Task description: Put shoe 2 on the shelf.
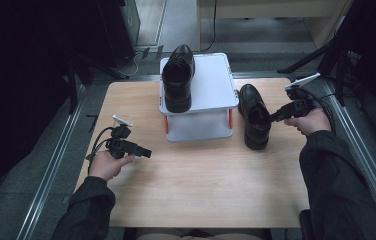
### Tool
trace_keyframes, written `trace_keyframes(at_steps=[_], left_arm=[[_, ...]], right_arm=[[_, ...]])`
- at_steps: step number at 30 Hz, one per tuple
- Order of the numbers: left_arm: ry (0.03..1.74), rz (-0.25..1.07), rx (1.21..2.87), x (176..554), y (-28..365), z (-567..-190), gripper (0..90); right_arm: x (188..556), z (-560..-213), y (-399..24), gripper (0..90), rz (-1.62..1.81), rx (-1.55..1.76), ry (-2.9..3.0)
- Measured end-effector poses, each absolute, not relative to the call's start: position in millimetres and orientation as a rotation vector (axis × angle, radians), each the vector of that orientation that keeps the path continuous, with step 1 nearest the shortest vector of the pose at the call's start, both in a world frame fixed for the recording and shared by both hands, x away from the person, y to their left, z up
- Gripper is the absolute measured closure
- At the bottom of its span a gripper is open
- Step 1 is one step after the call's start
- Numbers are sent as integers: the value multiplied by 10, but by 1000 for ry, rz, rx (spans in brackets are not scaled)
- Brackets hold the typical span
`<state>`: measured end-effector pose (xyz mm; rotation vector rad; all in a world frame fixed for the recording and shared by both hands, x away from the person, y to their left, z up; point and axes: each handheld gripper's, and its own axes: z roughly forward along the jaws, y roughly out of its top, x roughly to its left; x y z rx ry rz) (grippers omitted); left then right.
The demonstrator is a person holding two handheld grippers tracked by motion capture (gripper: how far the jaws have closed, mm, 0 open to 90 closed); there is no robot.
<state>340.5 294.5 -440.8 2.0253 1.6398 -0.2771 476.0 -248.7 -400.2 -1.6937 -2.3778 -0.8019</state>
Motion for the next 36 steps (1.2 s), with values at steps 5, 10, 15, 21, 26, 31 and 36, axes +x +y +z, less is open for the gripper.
trace_keyframes(at_steps=[5,10,15,21,26,31,36], left_arm=[[1640,-277,2018,3402,2945,-4407,439],[1633,-281,2028,3405,2946,-4410,439],[1629,-284,2026,3405,2948,-4414,439],[1627,-292,2025,3406,2946,-4418,439],[1621,-293,2030,3408,2938,-4419,439],[1634,-286,2025,3411,2968,-4428,439],[1645,-287,2001,3409,2998,-4422,439]], right_arm=[[4820,-4095,-2469,663,-774,-1707,-2379],[4873,-4169,-2337,647,-745,-1705,-2393],[4949,-4269,-2253,648,-669,-1767,-2412],[5030,-4431,-2229,656,-645,-1812,-2377],[5084,-4488,-2203,741,-602,-1866,-2346],[5114,-4463,-2223,825,-572,-1942,-2278],[5130,-4447,-2274,841,-584,-1966,-2210]])
